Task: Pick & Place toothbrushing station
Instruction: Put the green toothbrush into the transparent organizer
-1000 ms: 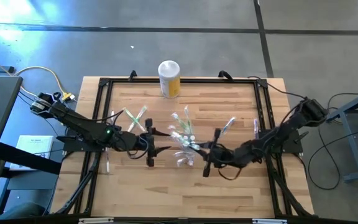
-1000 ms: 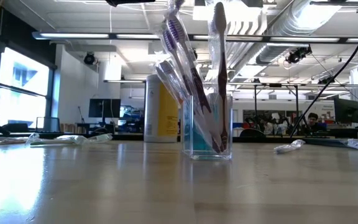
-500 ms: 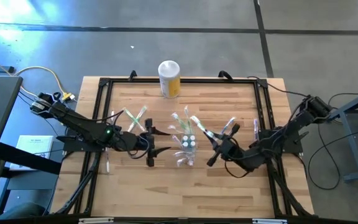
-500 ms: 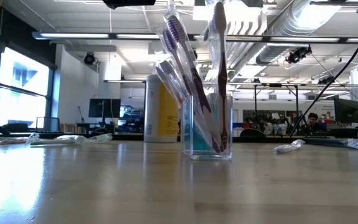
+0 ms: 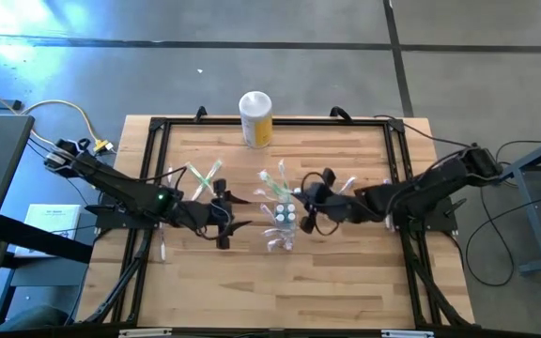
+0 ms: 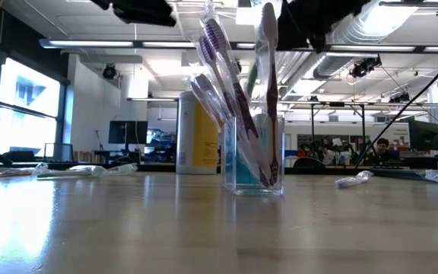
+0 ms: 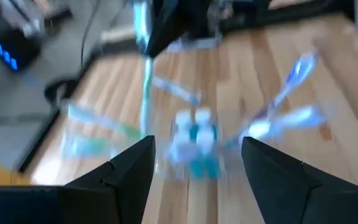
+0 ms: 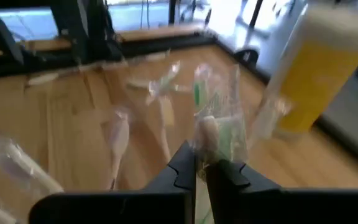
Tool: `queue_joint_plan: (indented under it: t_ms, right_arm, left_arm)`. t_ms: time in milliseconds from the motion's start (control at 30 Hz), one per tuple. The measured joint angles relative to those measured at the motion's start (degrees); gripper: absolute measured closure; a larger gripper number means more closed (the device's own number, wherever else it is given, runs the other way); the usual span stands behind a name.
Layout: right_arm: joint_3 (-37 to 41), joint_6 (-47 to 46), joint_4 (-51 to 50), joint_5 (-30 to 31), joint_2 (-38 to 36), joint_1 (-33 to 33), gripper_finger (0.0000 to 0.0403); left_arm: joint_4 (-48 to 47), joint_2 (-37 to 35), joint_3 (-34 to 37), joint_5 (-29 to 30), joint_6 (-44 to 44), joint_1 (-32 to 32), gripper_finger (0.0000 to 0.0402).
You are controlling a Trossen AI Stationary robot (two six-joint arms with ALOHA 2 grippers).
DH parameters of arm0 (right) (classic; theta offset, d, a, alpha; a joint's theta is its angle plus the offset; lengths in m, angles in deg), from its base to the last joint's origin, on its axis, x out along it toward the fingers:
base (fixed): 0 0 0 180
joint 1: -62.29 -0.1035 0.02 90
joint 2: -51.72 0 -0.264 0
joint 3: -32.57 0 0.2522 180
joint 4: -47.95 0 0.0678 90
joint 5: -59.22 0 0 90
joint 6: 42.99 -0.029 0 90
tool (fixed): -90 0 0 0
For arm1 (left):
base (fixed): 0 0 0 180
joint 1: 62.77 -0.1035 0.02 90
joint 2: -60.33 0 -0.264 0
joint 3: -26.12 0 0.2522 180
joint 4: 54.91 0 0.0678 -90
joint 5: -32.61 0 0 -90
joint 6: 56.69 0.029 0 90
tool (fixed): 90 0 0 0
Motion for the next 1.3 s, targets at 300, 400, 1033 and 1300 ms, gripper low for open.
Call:
queue_joint_plan:
  t_ms: [300, 400, 1033, 1300]
  right_arm:
    - [0.0, -6.23, -5.28, -10.48, 1.42, 5.09, 0.0395]
    - [-0.02, -6.61, -5.1, -12.41, 2.46, 6.43, 0.0392]
    - [-0.02, -6.25, -4.41, -15.55, 2.51, 7.79, 0.03]
    - [-0.01, 0.13, 0.76, -15.32, 2.51, 7.77, 0.0221]
  left_arm:
    - [-37.26, -1.3, -10.07, -4.1, -25.71, -0.01, 0.0167]
    - [-46.04, -1.32, -11.69, -7.86, -36.72, -0.01, 0.0167]
    - [-69.36, -1.23, -12.05, -24.23, -63.04, 0.01, 0.0167]
    - [-69.38, -1.23, -12.05, -28.34, -65.51, 0.01, 0.0167]
